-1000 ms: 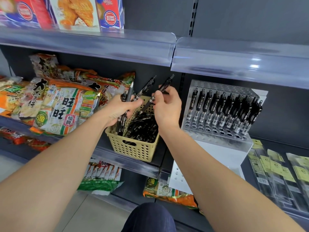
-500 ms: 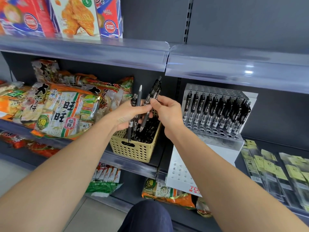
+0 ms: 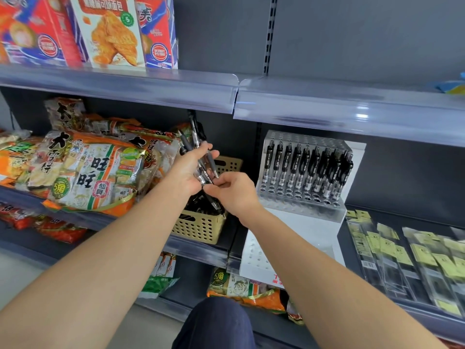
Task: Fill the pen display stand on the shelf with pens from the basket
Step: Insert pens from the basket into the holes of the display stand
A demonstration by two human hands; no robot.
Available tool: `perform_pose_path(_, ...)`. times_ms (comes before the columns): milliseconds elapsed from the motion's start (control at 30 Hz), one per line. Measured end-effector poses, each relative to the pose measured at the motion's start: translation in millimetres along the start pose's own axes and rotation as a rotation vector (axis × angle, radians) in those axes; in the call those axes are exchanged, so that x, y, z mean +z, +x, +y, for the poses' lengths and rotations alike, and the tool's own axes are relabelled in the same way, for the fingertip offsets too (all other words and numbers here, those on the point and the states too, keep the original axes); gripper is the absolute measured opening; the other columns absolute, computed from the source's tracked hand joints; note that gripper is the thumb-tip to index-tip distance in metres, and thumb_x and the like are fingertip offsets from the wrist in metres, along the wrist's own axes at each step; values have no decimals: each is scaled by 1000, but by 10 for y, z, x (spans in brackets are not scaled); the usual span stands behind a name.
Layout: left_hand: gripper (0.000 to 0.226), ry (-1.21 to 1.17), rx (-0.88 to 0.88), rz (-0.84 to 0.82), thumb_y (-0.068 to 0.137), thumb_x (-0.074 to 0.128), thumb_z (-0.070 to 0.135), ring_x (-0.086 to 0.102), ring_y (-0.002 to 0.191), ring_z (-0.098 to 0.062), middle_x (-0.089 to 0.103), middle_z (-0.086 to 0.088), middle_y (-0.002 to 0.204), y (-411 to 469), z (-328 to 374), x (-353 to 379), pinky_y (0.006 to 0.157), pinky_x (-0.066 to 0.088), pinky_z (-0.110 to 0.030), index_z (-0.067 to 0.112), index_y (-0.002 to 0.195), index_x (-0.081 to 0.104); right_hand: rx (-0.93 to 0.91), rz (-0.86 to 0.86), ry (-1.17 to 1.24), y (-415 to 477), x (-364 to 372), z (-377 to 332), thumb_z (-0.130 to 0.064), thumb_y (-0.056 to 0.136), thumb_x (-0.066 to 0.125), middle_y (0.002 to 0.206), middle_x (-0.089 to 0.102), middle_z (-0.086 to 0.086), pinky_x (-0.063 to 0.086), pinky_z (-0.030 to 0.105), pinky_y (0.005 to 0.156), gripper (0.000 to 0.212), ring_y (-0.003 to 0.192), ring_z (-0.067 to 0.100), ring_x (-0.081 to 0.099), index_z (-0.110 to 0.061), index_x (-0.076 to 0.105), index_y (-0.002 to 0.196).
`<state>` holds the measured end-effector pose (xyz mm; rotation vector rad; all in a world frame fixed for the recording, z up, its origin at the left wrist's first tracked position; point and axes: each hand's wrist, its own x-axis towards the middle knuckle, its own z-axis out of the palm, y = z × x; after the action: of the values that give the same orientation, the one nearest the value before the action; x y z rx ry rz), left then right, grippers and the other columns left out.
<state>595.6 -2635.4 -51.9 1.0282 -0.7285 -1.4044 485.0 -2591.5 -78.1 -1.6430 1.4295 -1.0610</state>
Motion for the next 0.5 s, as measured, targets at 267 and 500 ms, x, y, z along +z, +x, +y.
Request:
perform_pose_path(267,17,-181,-46,190,95,58,29,61,80,-12,64,1,86,143,-79,-77,82,50,-34,13,90,60,-17,-33,-206,63,2,-52,-31,91,59,80,65,3,55,37,73,17,76,25,65,-20,55,77)
perform_pose_path(500,20,-275,-59,301,88,64,32,66,82,-23,66,-1,87,349,-89,-232,85,54,-41,13,91,63,-23,-43,-330,134,44,24,-28,95,53,88,57,1,40,28,66,13,79,21,52,-19,49,86)
